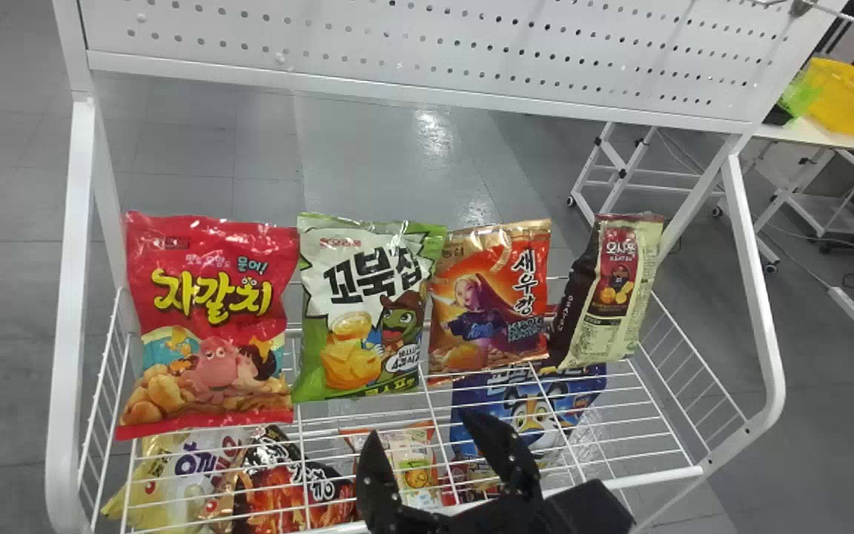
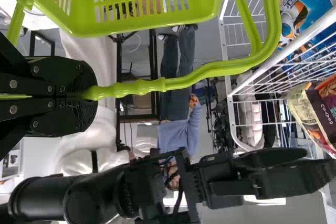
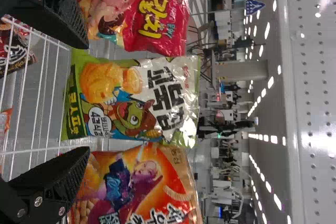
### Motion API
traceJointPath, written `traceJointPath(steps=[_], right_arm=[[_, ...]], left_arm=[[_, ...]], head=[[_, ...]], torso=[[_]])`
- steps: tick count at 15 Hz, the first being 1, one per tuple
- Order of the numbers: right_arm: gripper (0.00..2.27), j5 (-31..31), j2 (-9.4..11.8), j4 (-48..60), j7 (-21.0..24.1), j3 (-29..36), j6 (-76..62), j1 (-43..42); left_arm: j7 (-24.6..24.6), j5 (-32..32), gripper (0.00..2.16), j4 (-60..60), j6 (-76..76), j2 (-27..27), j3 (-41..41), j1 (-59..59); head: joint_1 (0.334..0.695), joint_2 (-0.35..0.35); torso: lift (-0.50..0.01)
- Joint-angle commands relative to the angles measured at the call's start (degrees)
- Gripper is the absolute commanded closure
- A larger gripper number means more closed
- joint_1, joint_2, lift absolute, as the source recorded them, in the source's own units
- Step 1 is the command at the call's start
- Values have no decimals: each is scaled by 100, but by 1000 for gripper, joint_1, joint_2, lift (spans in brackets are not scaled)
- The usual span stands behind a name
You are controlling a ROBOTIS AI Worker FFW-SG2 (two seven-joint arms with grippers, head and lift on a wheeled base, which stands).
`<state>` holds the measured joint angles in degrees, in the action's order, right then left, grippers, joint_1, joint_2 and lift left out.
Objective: Hold basket handle with left hand then pick Jagalchi snack with right hand and place into basket
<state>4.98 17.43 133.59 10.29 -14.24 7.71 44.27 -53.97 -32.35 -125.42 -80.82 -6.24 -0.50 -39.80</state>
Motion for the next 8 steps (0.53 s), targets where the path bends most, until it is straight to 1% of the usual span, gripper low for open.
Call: traceJointPath(steps=[1, 2, 5, 6, 8], right_arm=[[124, -252, -38, -149, 26, -413, 157, -489], [127, -331, -73, -245, 26, -536, 192, -691], [127, -446, -302, -614, 17, -861, 298, -1298], [127, -463, -407, -746, 8, -914, 333, -1465], [127, -472, -539, -931, 8, -1028, 403, -1728]], left_arm=[[-9, 1, 1224, 8, 0, -17, -11, 17], [-17, 1, 1224, 8, 0, -17, -11, 25], [-17, 27, 1224, 35, 0, -35, -11, 52], [-17, 36, 1224, 35, -18, -35, -2, 78], [-17, 45, 1224, 52, -53, -53, 15, 131]], head=[[695, -350], [695, -350], [695, -271], [695, -223], [695, -185]], torso=[[-10], [-10], [-10], [-10], [-10]])
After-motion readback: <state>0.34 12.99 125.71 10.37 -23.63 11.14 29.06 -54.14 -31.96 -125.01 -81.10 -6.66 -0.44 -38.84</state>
